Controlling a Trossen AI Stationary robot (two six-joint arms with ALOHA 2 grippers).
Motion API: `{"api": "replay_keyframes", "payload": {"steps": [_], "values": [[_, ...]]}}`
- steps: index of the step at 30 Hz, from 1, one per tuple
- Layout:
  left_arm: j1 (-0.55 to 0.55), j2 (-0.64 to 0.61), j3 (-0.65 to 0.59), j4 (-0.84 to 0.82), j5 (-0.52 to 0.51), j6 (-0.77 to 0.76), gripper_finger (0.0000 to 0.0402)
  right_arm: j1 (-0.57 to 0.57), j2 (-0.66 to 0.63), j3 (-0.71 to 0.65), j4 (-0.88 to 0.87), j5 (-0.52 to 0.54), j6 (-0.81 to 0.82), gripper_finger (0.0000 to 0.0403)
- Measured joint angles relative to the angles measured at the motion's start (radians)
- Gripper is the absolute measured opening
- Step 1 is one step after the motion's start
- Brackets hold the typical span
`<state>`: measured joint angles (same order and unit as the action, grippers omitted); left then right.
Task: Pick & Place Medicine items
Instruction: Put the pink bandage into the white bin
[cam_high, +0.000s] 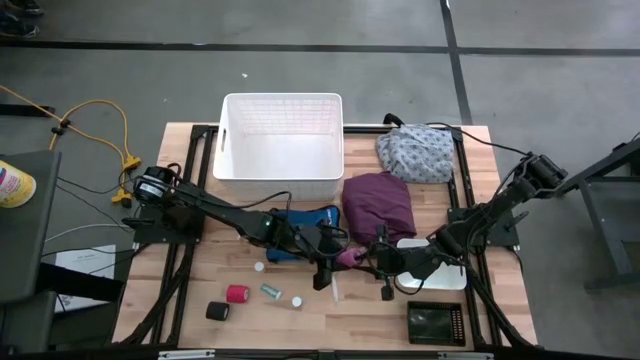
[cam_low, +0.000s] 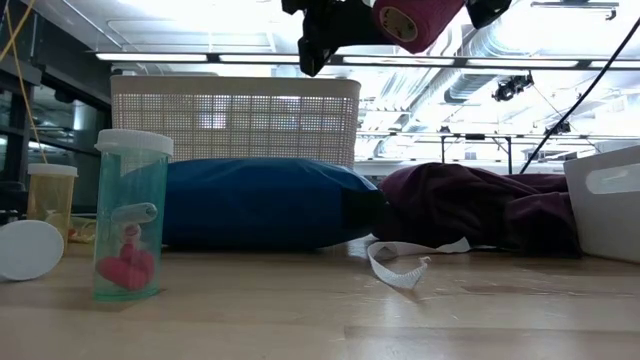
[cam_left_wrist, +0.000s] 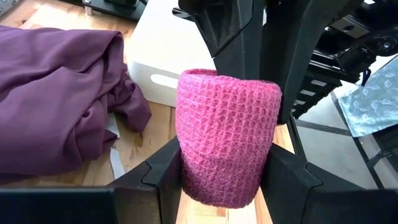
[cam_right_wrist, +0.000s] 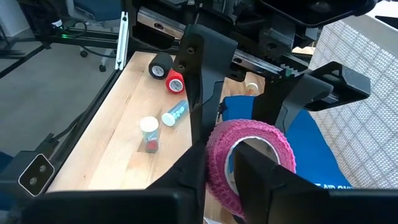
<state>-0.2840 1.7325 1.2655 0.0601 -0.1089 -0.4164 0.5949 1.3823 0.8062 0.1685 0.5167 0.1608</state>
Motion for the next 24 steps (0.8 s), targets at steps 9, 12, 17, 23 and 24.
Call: {"api": "replay_keyframes", "payload": {"steps": [9,12,17,23,24], "values": [[0.0,0.0,0.0,0.0,0.0,0.0,0.0167,0.0,0.0,0.0,0.0,-0.002,0.0,0.0047],[0.0,0.0,0.0,0.0,0.004,0.0,0.0167,0.0,0.0,0.0,0.0,-0.003,0.0,0.0047],[0.001,0.0,0.0,0.0,0.022,-0.002,0.0175,0.001,0.0,0.0,0.001,-0.006,0.001,0.0046],[0.001,0.0,0.0,0.001,0.025,0.024,0.0203,0.001,0.0,0.0,0.001,-0.007,0.001,0.0046],[0.001,0.0,0.0,0.001,0.025,0.029,0.0207,0.001,0.0,0.0,0.0,-0.008,0.001,0.0046]]}}
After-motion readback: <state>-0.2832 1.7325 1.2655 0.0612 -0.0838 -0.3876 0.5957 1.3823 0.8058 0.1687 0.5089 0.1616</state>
